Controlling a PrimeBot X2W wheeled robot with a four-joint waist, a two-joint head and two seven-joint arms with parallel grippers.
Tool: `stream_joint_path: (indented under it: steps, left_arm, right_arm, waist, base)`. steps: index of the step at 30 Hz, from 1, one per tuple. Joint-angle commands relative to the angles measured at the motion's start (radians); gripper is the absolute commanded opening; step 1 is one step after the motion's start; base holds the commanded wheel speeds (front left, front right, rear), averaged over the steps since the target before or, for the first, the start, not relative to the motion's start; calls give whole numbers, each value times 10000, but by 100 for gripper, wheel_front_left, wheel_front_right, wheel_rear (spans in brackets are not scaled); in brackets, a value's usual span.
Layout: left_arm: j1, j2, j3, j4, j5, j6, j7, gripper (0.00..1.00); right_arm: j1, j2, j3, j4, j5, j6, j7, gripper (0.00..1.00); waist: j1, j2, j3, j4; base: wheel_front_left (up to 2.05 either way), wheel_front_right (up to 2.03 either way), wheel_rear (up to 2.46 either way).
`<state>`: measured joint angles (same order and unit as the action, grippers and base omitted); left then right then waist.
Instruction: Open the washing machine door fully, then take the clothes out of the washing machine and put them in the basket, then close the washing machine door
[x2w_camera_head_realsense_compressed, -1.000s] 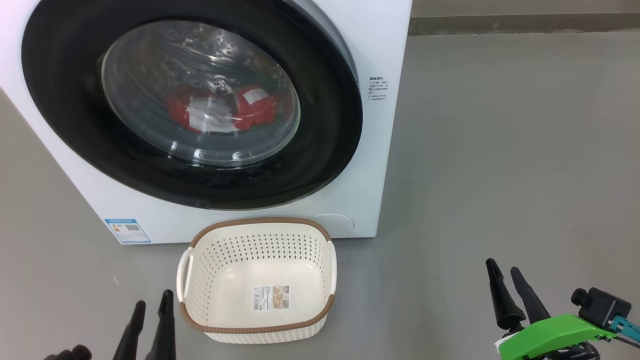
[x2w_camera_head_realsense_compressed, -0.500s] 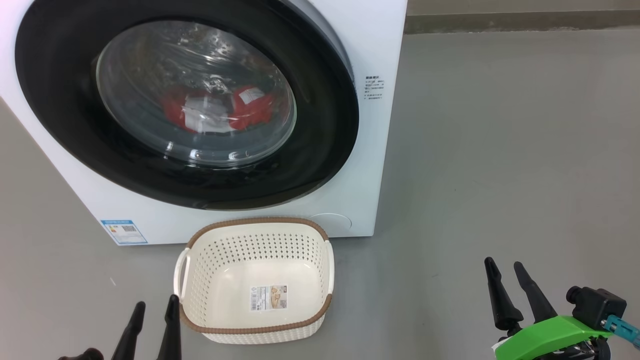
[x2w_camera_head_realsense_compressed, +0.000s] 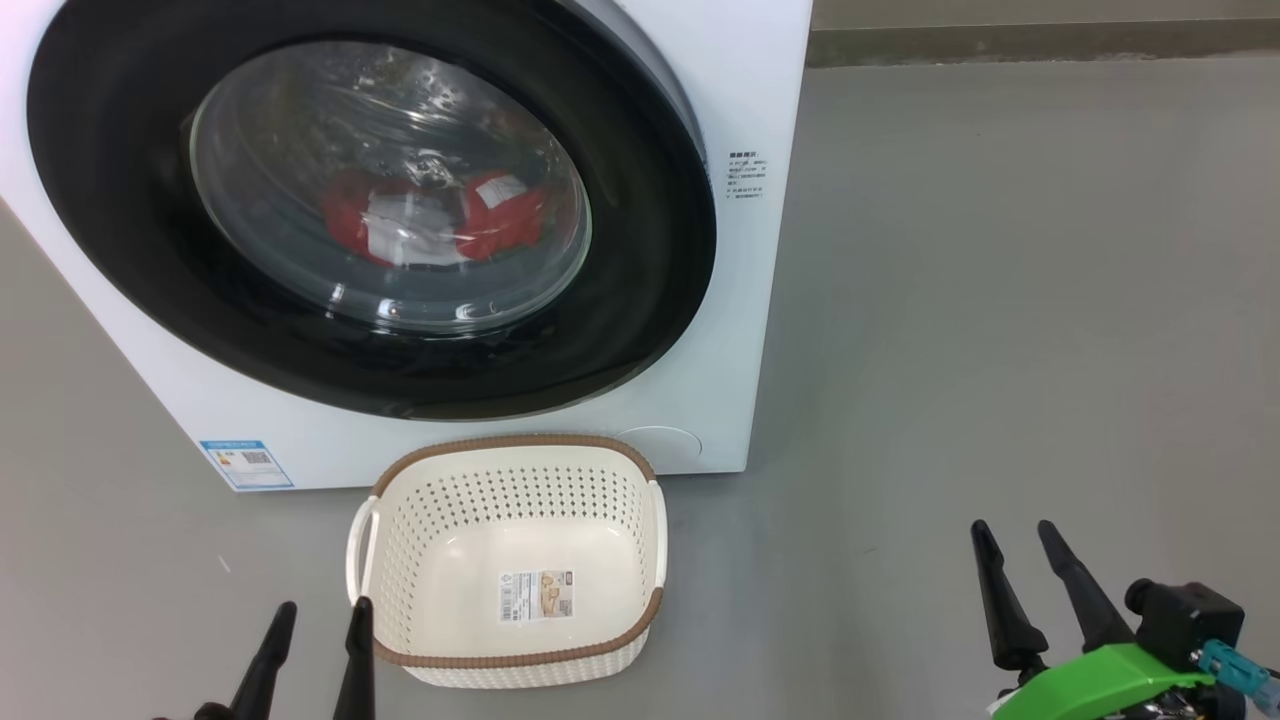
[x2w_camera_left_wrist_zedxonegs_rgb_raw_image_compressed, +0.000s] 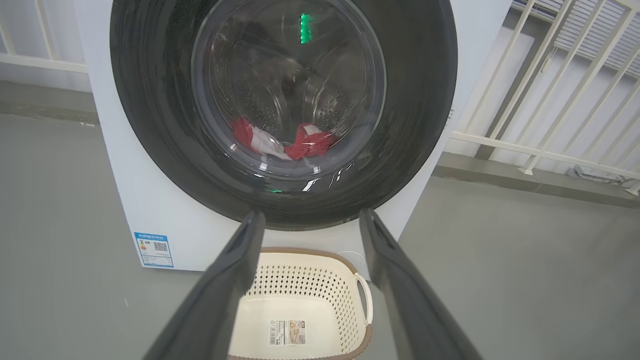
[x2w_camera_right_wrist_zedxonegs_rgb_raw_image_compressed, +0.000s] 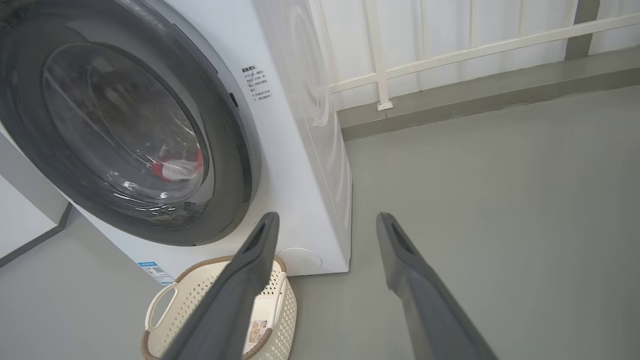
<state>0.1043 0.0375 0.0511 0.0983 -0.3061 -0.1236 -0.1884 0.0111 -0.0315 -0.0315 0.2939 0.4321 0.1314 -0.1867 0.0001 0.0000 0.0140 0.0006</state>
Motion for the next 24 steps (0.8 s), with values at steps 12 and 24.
stream_joint_path:
  steps: [12,24]
  left_arm:
    - [4,176,173,-386,1421,-55,-463,100]
    - [106,202,233,-135,2013,-69,-734,100]
  right_arm:
    - [39,-166,-81,-494,-1309,-7,-483,100]
    - [313,-187,-144,-567,-1920,-7,-751,100]
  waist:
    - [0,0,-12,-19]
    - [-1,0,-82,30]
  base:
    - [0,0,0]
    - [0,0,0]
